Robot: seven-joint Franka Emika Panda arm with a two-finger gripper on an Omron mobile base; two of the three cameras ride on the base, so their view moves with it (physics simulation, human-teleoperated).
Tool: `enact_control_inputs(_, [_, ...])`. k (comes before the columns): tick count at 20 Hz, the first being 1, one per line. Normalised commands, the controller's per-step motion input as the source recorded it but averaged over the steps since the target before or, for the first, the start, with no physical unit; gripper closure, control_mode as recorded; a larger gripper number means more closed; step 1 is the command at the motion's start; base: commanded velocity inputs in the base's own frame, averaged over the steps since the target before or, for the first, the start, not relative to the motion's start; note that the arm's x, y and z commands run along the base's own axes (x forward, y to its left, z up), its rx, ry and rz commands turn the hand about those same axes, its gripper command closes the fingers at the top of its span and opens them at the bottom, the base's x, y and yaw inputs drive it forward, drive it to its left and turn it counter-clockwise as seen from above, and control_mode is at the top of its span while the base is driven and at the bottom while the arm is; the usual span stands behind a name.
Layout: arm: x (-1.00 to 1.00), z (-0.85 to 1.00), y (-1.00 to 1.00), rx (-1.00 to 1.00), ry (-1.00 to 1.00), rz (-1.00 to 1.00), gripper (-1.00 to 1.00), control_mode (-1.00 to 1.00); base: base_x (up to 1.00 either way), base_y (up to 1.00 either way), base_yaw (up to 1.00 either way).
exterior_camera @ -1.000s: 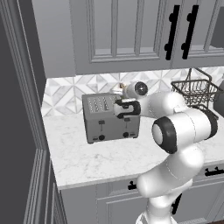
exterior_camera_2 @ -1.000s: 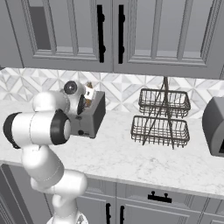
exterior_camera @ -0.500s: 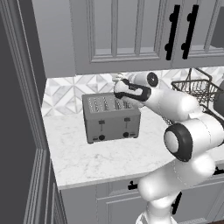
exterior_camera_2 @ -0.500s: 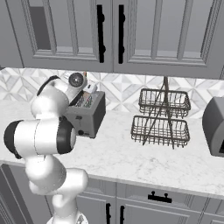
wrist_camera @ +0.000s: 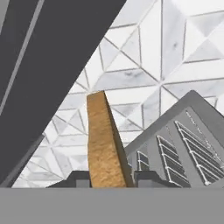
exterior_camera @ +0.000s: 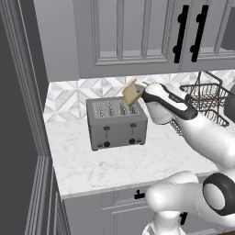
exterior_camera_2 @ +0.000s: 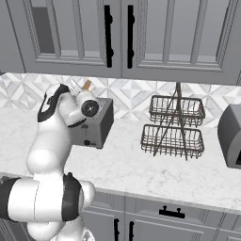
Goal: Start the toaster. Once the lever pops up, take the bread to the plate on the dining counter.
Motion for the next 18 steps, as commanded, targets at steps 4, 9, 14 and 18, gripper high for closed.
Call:
enact_control_inputs(4, [-1.0,0.63,-0.22,0.3,0.01,0.02,1.0,-1.0,0.0,0.0,0.0])
enact_control_inputs(9, [-1.0,0.38,-0.45,0.1,0.05,0.0,1.0,-1.0,0.0,0.0,0.0])
enact_control_inputs(14, [-1.0,0.05,-0.41,-0.15,0.18,0.0,1.0,-1.0,0.0,0.0,0.0])
enact_control_inputs(18, [-0.99,0.0,-0.21,-0.28,0.24,0.0,1.0,-1.0,0.0,0.0,0.0])
